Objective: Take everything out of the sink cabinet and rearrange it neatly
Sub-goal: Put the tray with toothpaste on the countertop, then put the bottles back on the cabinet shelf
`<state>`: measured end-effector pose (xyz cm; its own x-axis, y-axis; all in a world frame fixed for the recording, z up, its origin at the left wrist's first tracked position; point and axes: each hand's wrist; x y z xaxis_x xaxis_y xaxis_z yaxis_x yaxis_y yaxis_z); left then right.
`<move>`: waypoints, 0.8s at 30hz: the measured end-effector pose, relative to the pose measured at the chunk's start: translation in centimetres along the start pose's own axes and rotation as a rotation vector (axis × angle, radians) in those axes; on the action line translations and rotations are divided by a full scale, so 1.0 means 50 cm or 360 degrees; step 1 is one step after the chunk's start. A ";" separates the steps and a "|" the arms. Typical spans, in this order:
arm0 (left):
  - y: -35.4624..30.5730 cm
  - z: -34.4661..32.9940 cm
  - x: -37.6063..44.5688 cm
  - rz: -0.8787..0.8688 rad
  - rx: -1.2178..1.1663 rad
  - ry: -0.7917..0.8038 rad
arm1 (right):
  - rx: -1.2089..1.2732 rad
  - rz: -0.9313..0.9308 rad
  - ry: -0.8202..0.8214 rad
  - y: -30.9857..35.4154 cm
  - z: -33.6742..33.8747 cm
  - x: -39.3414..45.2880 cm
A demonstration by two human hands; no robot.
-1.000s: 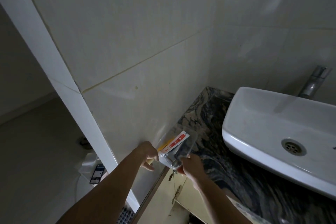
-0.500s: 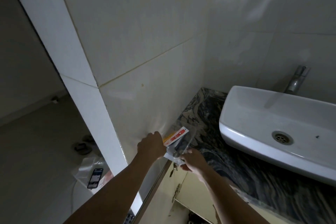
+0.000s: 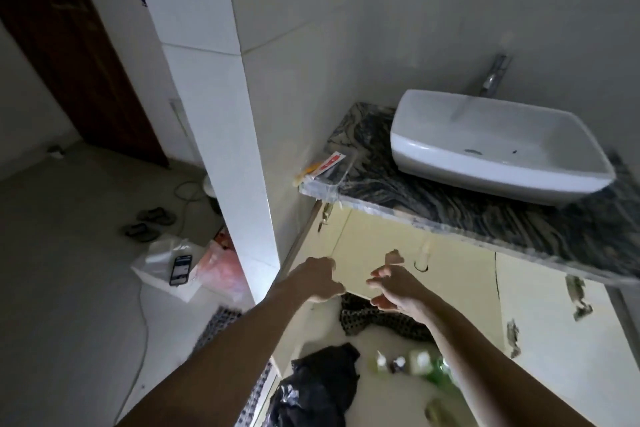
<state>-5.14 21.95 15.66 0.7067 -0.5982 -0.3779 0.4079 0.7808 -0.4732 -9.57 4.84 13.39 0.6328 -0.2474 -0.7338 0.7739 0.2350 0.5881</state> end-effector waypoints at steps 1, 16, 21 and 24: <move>-0.004 -0.030 -0.017 -0.0021 -0.0009 0.0052 | -0.0059 -0.0008 0.0026 -0.029 -0.009 -0.012; -0.091 -0.638 0.012 0.0100 -0.0431 0.0364 | -0.0139 -0.0452 0.0028 -0.605 0.002 0.064; -0.108 -0.829 0.057 0.0140 -0.0487 0.0642 | -0.0056 -0.0675 0.0017 -0.787 0.037 0.127; -0.086 -0.907 0.095 0.0127 -0.0465 0.0734 | -0.0053 -0.0732 -0.0010 -0.860 0.054 0.189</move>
<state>-29.75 7.56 -20.20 0.3755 -0.6074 -0.7001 0.1395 0.7838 -0.6051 -36.82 -10.16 -17.91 0.2239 -0.3390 -0.9138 0.9731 0.1296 0.1903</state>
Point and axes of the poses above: each hand's wrist, its own x-axis towards the middle knuckle, its own z-axis out of the back of the hand, y = z × x, and after that the axes turned 14 degrees about -z, right-handed
